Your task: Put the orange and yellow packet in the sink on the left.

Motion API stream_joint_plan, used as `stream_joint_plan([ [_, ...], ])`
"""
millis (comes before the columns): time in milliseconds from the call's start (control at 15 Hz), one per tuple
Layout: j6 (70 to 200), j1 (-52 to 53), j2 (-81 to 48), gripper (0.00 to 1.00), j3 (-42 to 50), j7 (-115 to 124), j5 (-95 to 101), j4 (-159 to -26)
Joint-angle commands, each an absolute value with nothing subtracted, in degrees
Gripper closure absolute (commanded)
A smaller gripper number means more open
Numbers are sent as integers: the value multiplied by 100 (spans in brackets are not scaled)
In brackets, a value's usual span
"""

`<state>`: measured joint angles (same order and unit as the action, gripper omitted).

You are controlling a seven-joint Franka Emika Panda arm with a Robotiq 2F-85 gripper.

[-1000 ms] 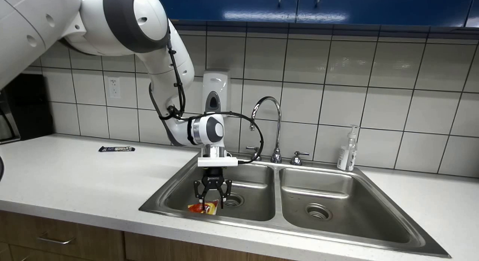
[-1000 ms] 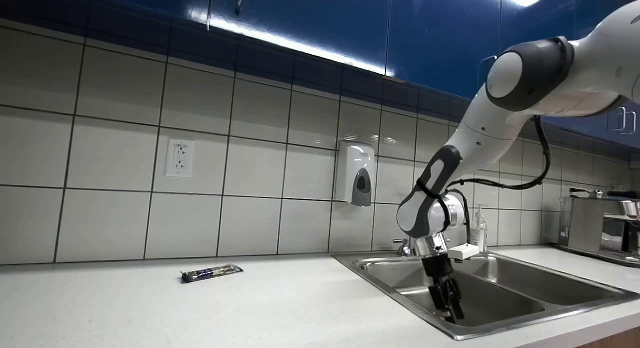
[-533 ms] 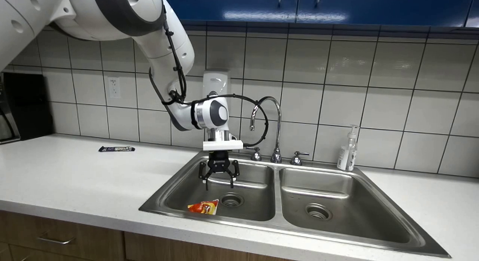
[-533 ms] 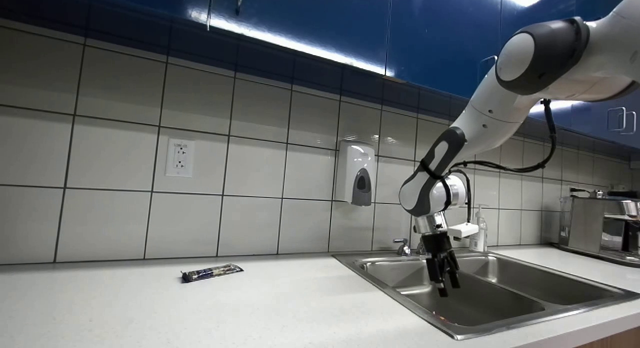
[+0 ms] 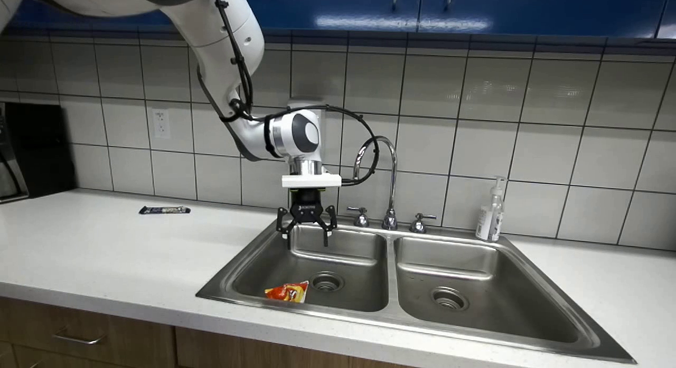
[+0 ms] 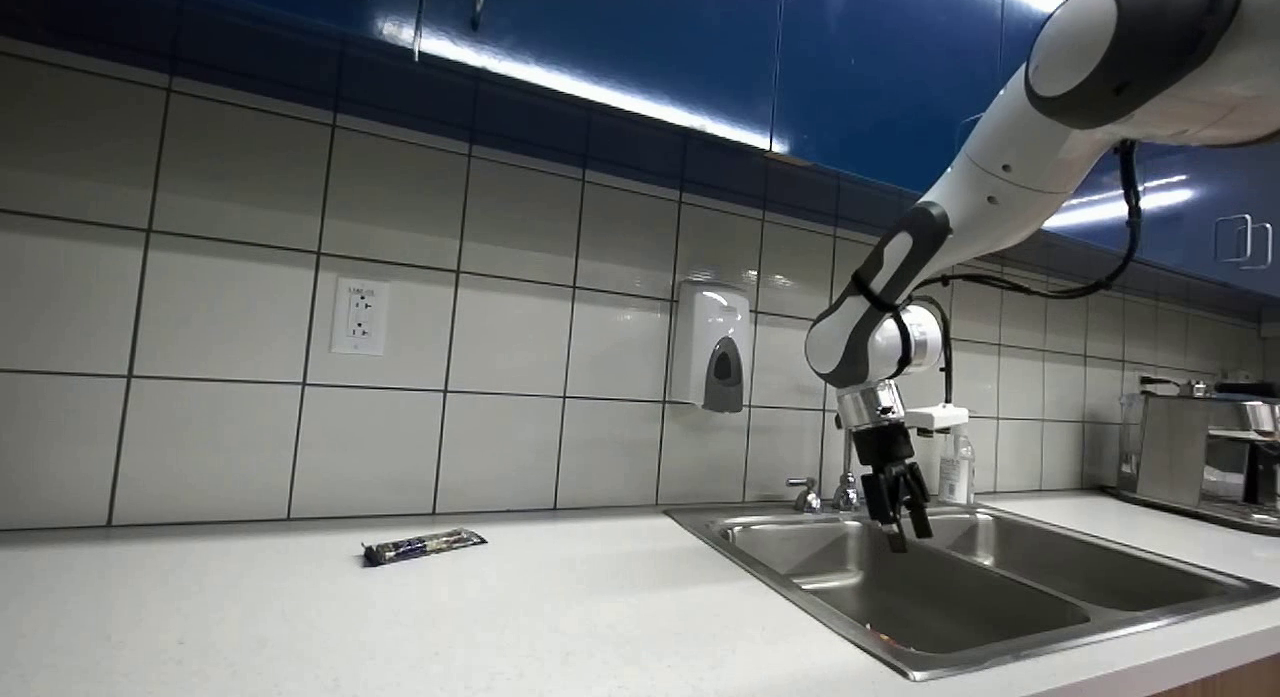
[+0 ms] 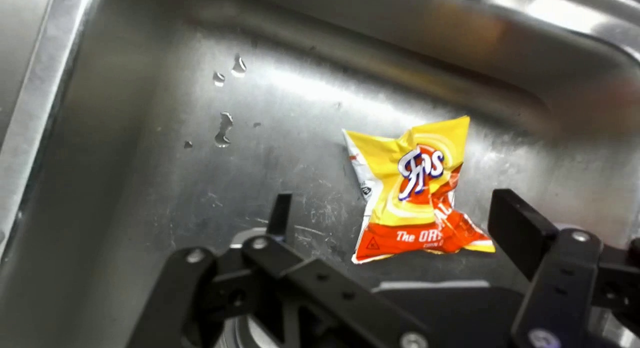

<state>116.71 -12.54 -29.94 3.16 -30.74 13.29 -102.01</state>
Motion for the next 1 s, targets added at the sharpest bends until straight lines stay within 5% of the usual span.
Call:
stream_joint_plan([
  [0,11375,-1133,-2089,0,397,-2869,1478,-11048],
  [933,10525,-945,58,0,431,-3311,1439,-13360],
])
